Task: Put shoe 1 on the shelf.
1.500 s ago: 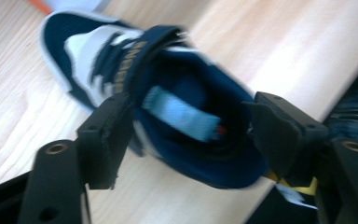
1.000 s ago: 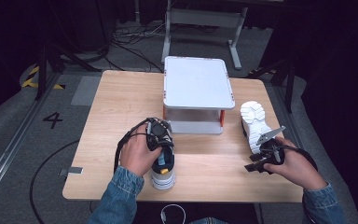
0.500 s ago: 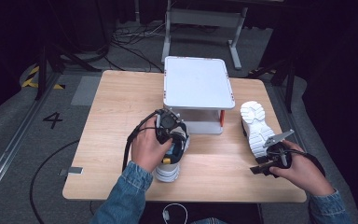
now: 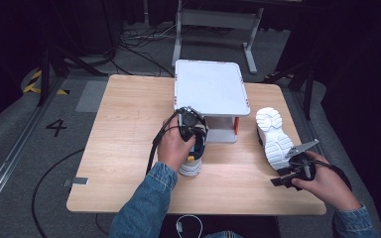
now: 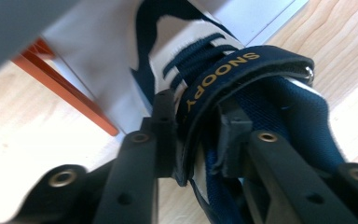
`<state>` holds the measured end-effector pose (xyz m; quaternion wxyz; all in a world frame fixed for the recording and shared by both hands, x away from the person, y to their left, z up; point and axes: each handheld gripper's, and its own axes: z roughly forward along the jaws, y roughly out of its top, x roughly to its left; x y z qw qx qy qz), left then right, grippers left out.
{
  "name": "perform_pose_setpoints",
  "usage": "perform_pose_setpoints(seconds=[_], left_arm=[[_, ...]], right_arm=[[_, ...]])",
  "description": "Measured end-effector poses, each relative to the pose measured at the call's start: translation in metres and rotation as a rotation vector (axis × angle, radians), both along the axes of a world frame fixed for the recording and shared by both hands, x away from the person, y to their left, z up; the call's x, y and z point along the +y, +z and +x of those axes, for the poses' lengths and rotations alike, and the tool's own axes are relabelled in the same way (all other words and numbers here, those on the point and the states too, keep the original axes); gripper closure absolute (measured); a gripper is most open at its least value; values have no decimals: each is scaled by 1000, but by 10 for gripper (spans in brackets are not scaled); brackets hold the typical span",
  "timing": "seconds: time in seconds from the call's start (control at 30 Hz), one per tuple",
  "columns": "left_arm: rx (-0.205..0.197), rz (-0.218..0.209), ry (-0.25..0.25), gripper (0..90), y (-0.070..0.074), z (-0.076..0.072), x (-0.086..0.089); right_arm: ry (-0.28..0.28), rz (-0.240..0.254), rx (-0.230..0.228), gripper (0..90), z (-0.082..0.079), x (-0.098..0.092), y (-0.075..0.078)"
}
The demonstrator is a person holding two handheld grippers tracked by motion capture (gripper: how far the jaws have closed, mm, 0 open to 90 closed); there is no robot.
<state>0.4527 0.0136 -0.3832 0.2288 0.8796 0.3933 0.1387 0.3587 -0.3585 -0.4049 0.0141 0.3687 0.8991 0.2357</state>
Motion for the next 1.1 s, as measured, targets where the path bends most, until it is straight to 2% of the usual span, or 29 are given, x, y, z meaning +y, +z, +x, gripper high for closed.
perform_pose_setpoints(seconds=[0.07,0.13,0.2,0.27,0.33,0.37,0.47,0.53,0.6,0.7,0.77,0.83,0.9,0.97,1.1], left_arm=[[2,-19,19,526,2,-3,2],[25,-35,14,447,8,-10,5],[18,-49,11,415,17,-19,9],[23,-33,3,367,26,-31,14],[41,-23,-12,356,32,-42,19],[64,-10,-17,357,34,-48,21],[184,55,-29,342,29,-60,30],[215,85,-34,342,25,-66,33],[261,84,-61,346,23,-72,35],[288,75,-90,364,16,-76,29],[288,82,-99,383,10,-74,23],[265,84,-79,358,1,-67,19],[232,78,-49,298,-2,-61,20],[201,80,-37,289,-3,-57,21],[209,71,-66,305,-3,-53,15]], right_arm=[[4,-2,-3,458,0,1,0],[10,-1,-5,457,0,2,1],[13,4,-8,457,1,3,3],[14,3,-14,457,1,3,4],[17,7,-20,456,2,4,6],[19,7,-22,456,2,4,7],[25,13,-25,448,4,7,8],[30,11,-23,448,5,9,7],[39,10,-24,447,6,11,7],[46,12,-25,447,7,14,7],[50,11,-25,444,8,15,7],[50,14,-25,438,8,17,7],[47,16,-25,437,8,17,6],[47,13,-27,437,9,17,5],[42,13,-21,437,9,16,3]])
